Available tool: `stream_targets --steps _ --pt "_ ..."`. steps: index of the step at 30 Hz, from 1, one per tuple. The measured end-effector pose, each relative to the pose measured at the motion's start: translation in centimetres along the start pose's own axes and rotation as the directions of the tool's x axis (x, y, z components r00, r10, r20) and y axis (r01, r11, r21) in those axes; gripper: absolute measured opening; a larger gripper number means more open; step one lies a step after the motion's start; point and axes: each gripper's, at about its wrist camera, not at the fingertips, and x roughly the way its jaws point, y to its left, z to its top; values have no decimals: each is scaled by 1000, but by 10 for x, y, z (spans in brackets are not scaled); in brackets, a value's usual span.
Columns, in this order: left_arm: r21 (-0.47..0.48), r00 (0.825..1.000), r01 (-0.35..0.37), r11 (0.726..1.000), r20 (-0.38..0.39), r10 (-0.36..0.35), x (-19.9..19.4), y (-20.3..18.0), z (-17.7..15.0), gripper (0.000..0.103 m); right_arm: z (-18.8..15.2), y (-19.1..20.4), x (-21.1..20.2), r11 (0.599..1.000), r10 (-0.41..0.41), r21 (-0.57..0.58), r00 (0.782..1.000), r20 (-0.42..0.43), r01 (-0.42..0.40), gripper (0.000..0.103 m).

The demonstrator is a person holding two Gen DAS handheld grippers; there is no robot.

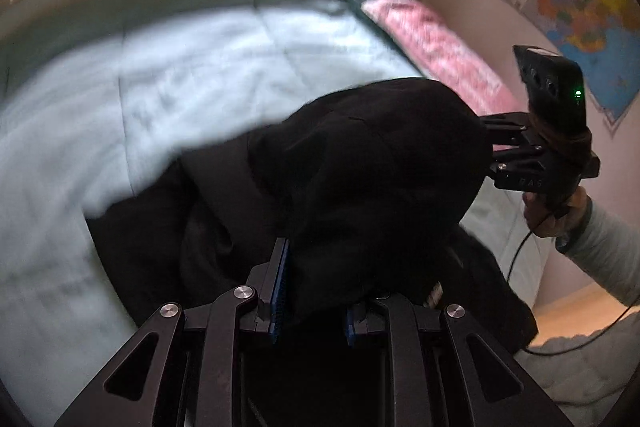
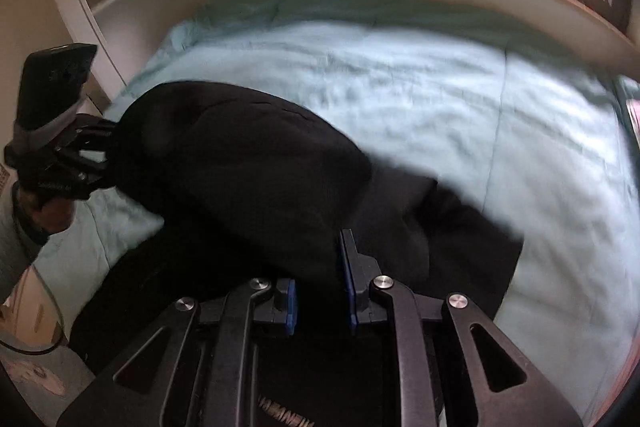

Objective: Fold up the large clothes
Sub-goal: 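Close both tools on the hood and lift it toward the jacket body, then lay the hood over the jacket body and open both tools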

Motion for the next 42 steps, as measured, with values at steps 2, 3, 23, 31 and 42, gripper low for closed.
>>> stream_targets --steps 2,3,23,31,42 --pt "-65 998 -28 998 -53 24 27 6 -29 30 -21 2 11 999 -46 21 998 -35 46 31" --pt "-110 993 -68 992 -101 57 49 13 -43 36 -39 1 25 996 -82 35 995 -61 84 32" --pt "-324 988 88 942 152 -40 -24 34 4 43 17 -25 11 937 82 334 995 59 -97 70" --pt "-410 961 6 912 -251 -119 109 51 -40 45 -26 -13 124 966 -73 214 946 -317 147 67" --pt "-336 990 3 942 -132 -50 71 27 -42 45 -59 -17 97 961 20 275 984 -175 29 69"
